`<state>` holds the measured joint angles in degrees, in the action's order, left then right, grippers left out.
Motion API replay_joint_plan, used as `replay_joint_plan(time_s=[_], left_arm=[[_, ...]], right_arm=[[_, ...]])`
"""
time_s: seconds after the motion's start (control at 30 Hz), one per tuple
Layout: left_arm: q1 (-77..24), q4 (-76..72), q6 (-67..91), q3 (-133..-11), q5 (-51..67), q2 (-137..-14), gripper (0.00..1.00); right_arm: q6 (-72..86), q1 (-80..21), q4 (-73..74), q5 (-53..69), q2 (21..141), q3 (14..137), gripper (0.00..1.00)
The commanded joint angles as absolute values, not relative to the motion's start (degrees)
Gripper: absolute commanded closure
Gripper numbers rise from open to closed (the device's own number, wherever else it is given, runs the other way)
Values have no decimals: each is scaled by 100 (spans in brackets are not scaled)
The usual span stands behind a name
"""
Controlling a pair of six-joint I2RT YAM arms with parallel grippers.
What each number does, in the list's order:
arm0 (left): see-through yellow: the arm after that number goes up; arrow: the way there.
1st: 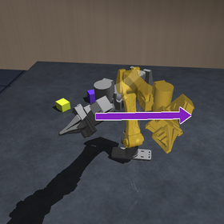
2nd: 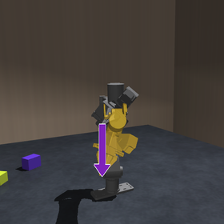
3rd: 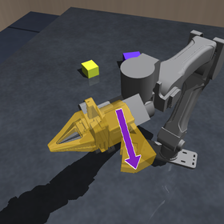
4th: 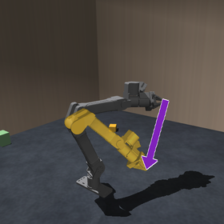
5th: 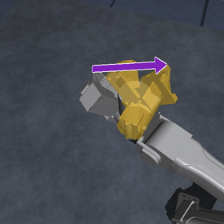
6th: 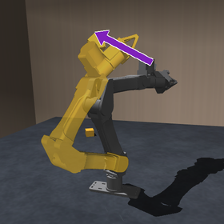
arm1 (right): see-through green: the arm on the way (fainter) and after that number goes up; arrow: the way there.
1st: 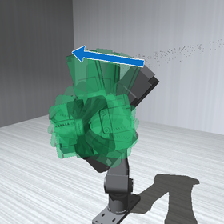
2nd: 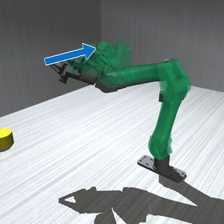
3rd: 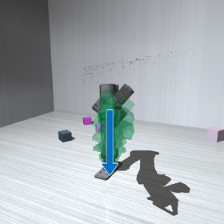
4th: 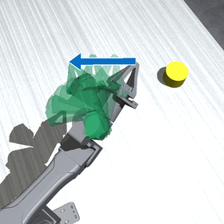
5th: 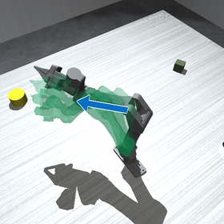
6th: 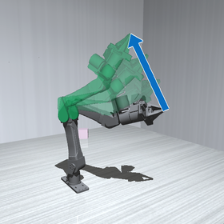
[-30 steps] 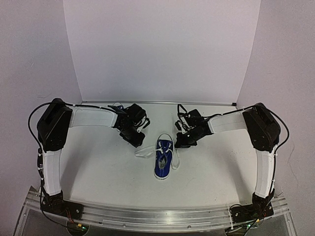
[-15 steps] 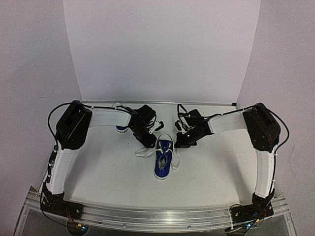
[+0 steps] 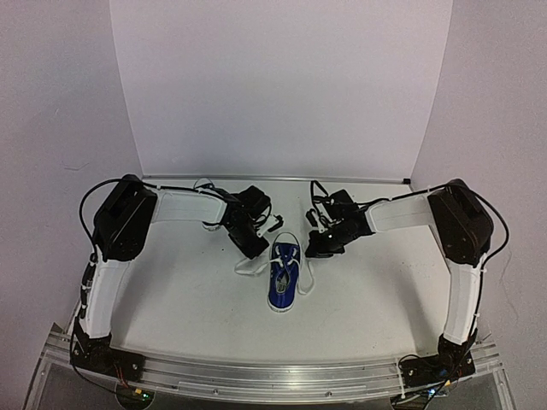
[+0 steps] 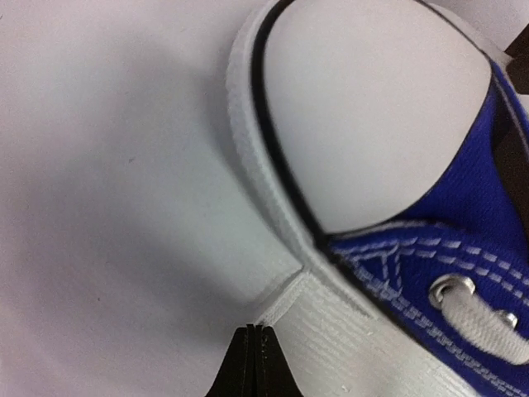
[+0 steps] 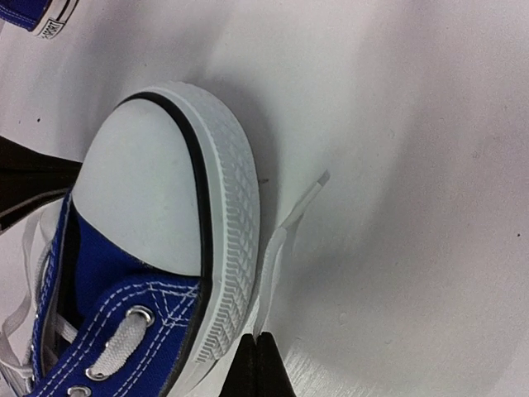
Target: Tie the shoes
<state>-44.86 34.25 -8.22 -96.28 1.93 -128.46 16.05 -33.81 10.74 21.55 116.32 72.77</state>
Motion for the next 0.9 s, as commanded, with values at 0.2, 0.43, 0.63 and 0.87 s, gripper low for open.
replay_joint_plan(time_s=[0.2,0.43,0.63,0.87], left_arm=[[-3744,2414,749,-7764,-696,-10843,100],[-3948,1926,794,-7824,590,-11262,100],[-4403,1814,735,-8083,639,-11755,100],[-4817,1781,620,-8038,882,-11806,100]], right_arm=[[1470,-3024,1032,2045,10987,6899,100],[1561,-3170,805,2584,11353,7065,100],[1581,-3424,743,2648,11438,7122,100],[1697,-3712,651,2765,11279,6861,100]])
